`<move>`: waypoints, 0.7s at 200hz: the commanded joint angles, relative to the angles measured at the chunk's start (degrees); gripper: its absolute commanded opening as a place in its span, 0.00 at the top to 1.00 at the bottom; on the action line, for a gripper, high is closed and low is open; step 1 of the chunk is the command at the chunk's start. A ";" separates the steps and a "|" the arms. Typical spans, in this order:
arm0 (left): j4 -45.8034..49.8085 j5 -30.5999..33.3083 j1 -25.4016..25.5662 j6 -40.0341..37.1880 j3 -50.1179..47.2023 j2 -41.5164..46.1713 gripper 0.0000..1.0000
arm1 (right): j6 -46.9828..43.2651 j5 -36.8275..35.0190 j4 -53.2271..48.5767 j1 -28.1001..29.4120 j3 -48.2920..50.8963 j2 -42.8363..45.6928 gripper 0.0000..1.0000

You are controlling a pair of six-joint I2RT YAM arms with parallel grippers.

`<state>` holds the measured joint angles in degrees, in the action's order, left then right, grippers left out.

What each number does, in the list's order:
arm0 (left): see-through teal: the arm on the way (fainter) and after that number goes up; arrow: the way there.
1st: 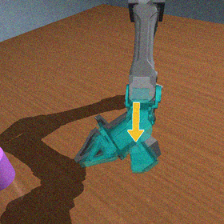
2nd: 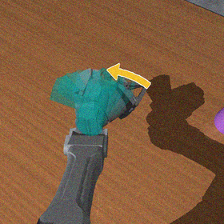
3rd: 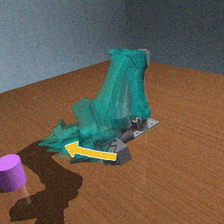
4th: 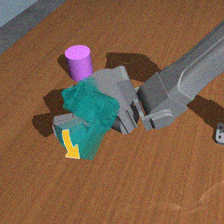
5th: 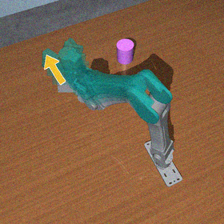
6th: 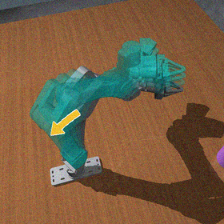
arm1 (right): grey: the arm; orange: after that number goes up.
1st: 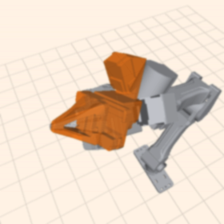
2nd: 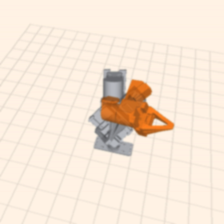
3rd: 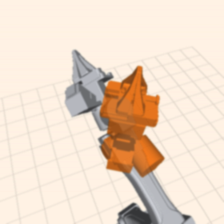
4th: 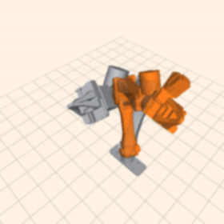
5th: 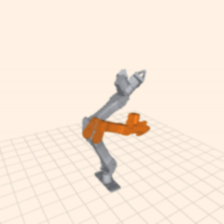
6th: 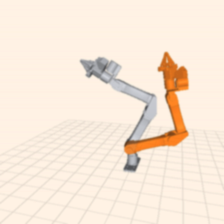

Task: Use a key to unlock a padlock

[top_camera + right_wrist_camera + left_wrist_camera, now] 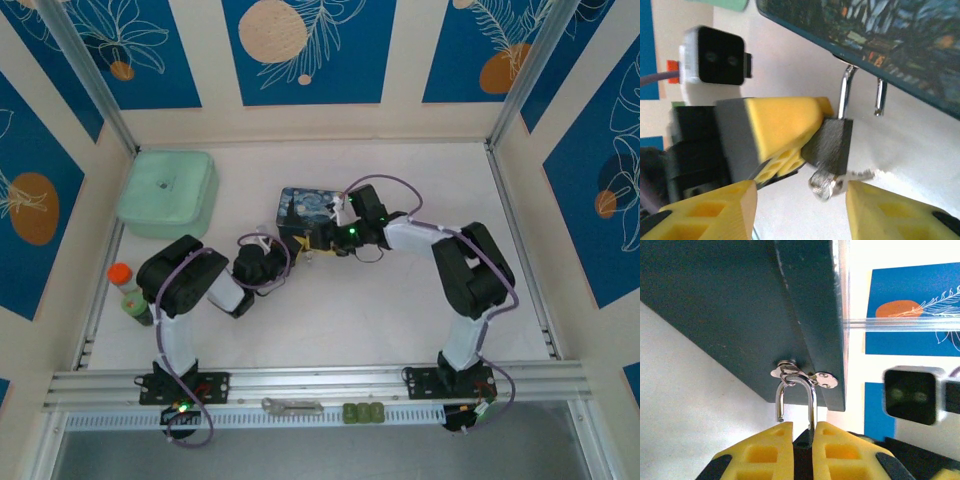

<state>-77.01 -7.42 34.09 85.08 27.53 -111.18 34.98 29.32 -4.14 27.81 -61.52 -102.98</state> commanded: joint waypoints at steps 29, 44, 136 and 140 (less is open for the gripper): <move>-3.67 -0.03 0.54 -2.43 0.42 -0.93 1.00 | -1.14 -8.73 -13.26 -6.01 -5.95 5.47 0.30; -3.67 0.29 0.54 -2.64 0.07 -1.09 1.00 | -1.35 -13.42 -15.48 -7.21 -9.04 4.41 0.21; -3.66 7.28 1.32 -4.29 -0.09 -0.26 1.00 | 4.84 -22.59 -12.72 -5.55 -18.63 -9.62 0.21; -3.67 7.66 1.41 -4.51 -0.05 -0.12 1.00 | 5.11 -23.06 -12.53 -5.34 -18.48 -9.76 0.22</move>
<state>-77.54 -4.82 34.63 82.43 27.57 -112.57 37.36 9.43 -16.95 20.82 -78.54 -111.81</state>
